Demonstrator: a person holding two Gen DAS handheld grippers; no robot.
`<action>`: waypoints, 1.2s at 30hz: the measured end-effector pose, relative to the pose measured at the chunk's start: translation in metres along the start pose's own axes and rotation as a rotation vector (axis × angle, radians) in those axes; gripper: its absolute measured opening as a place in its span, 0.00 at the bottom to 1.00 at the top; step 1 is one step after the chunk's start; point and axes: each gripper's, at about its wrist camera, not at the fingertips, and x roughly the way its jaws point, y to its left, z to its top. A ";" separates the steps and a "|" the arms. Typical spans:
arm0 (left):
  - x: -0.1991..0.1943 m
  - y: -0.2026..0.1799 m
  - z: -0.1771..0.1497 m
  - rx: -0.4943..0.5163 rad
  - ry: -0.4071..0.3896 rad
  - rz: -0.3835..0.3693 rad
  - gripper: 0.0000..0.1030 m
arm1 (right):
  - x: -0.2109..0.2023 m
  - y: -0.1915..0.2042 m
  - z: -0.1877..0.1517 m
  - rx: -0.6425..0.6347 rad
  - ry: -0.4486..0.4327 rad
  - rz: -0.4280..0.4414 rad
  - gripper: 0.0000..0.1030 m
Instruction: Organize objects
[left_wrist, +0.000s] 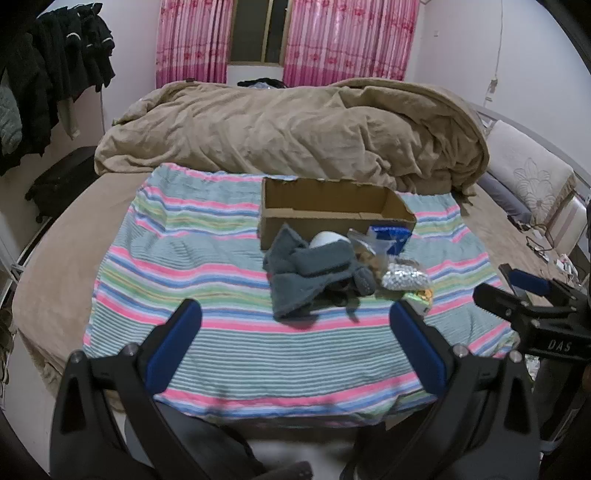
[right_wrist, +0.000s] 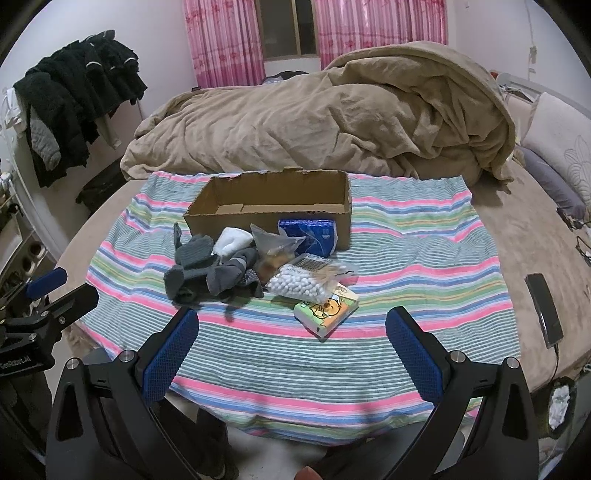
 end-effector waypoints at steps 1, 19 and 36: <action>0.000 0.000 0.000 0.000 0.002 -0.002 0.99 | -0.001 0.001 -0.001 0.002 -0.001 -0.001 1.00; 0.000 0.002 -0.001 -0.008 0.001 -0.008 0.99 | 0.001 0.001 0.000 0.016 0.010 0.015 1.00; -0.001 -0.004 -0.002 -0.005 0.012 -0.014 0.99 | -0.002 -0.010 -0.002 0.035 0.007 0.023 1.00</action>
